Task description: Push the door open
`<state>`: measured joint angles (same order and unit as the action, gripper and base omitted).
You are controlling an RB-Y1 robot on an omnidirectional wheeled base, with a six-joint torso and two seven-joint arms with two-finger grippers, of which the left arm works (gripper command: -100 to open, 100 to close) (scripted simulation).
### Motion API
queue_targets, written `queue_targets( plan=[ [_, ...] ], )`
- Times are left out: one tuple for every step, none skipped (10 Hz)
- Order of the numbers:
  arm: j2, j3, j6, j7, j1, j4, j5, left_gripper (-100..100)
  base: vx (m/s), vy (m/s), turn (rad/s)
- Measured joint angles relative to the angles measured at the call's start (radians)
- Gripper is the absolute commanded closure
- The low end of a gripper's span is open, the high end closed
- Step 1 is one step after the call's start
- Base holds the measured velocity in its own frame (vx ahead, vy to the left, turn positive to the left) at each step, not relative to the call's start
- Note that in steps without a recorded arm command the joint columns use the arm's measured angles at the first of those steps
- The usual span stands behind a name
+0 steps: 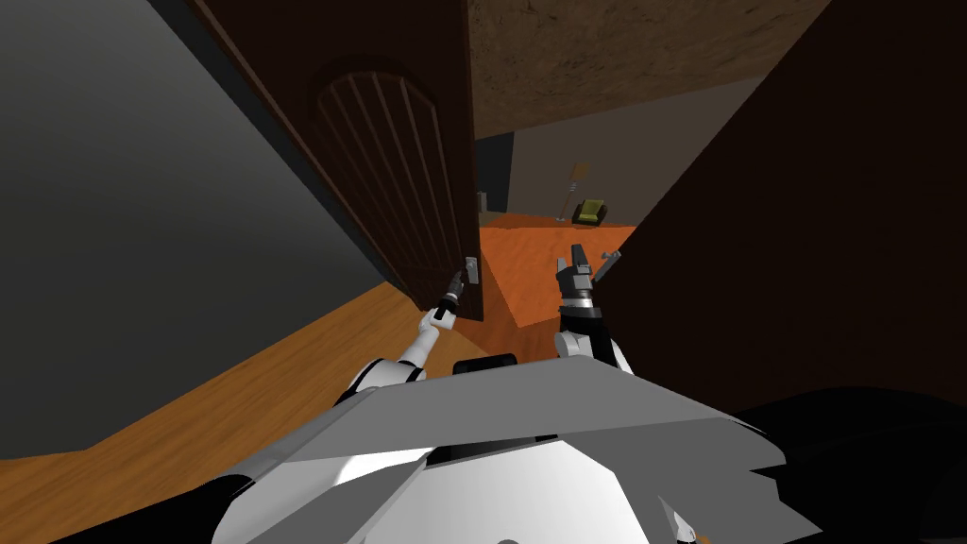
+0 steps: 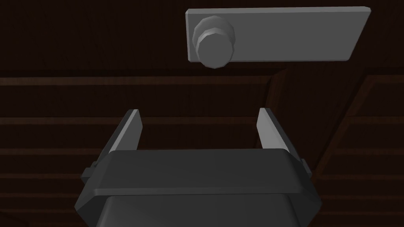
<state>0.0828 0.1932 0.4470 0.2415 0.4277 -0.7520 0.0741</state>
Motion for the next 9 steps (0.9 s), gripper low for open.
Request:
queue_targets(
  plan=[
    [0.001, -0.002, 0.001, -0.002, -0.001, -0.001, 0.0, -100, 0.202, -0.066, -0.016],
    [0.002, -0.004, 0.001, -0.003, -0.001, -0.001, -0.001, -100, 0.207, -0.101, -0.026],
    [0.002, -0.006, 0.002, -0.005, -0.002, -0.001, -0.001, -100, 0.235, -0.084, -0.022],
    [0.001, -0.009, 0.004, -0.007, -0.001, 0.001, -0.002, -100, 0.202, -0.06, -0.026],
    [0.0, -0.012, 0.006, -0.01, -0.001, 0.003, -0.002, -100, 0.202, -0.047, -0.031],
    [-0.001, -0.015, 0.008, -0.012, 0.0, 0.005, -0.003, -100, 0.181, -0.062, -0.018],
    [-0.003, -0.018, 0.01, -0.014, 0.0, 0.007, -0.003, -100, 0.073, -0.031, 0.004],
    [-0.003, -0.018, 0.01, -0.014, 0.001, 0.007, -0.003, 100, -0.006, 0.006, 0.003],
    [-0.003, -0.018, 0.011, -0.014, 0.003, 0.005, -0.003, 100, -0.033, 0.013, -0.007]
  ],
)
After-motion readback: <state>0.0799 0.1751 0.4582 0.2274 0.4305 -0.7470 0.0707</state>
